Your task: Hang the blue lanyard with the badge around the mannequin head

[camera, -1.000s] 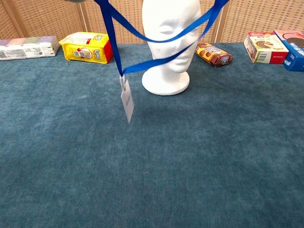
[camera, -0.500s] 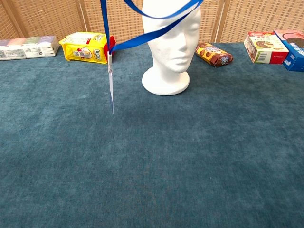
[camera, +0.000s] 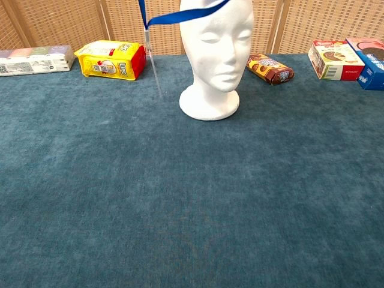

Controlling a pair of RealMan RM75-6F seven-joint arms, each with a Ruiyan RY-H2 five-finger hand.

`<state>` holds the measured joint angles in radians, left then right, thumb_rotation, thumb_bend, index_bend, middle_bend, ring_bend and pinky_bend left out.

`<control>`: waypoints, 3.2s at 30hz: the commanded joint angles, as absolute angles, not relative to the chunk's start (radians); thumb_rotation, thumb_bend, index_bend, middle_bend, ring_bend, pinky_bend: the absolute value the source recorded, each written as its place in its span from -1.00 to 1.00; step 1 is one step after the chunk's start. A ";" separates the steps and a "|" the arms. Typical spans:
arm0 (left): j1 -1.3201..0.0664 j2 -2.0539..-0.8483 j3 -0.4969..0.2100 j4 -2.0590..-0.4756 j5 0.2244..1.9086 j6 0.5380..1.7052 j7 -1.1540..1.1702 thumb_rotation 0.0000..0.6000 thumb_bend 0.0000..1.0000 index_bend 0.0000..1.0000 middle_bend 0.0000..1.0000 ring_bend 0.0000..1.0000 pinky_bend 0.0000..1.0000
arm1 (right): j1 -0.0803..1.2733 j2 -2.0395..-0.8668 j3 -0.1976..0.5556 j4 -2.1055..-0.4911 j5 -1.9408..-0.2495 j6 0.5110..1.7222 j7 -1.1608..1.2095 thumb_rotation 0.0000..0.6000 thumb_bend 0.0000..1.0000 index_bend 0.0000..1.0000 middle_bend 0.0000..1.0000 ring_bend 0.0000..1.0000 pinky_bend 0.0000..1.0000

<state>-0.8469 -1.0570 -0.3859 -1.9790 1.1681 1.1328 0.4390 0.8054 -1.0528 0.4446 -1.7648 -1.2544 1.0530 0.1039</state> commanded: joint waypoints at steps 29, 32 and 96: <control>-0.956 -1.141 -0.434 -1.823 1.040 1.153 0.477 0.86 -0.13 0.24 1.00 1.00 1.00 | 0.988 -1.129 0.513 -1.557 -1.080 0.918 0.075 1.00 -0.02 0.60 1.00 1.00 1.00; -0.963 -1.145 -0.437 -1.811 1.030 1.150 0.477 0.84 -0.14 0.24 1.00 1.00 1.00 | 1.002 -1.134 0.513 -1.539 -1.066 0.904 0.069 1.00 -0.02 0.60 1.00 1.00 1.00; -1.011 -1.227 -0.343 -1.696 0.960 1.100 0.509 0.85 -0.15 0.24 1.00 1.00 1.00 | 1.035 -1.206 0.433 -1.383 -0.975 0.855 -0.013 1.00 -0.02 0.60 1.00 1.00 1.00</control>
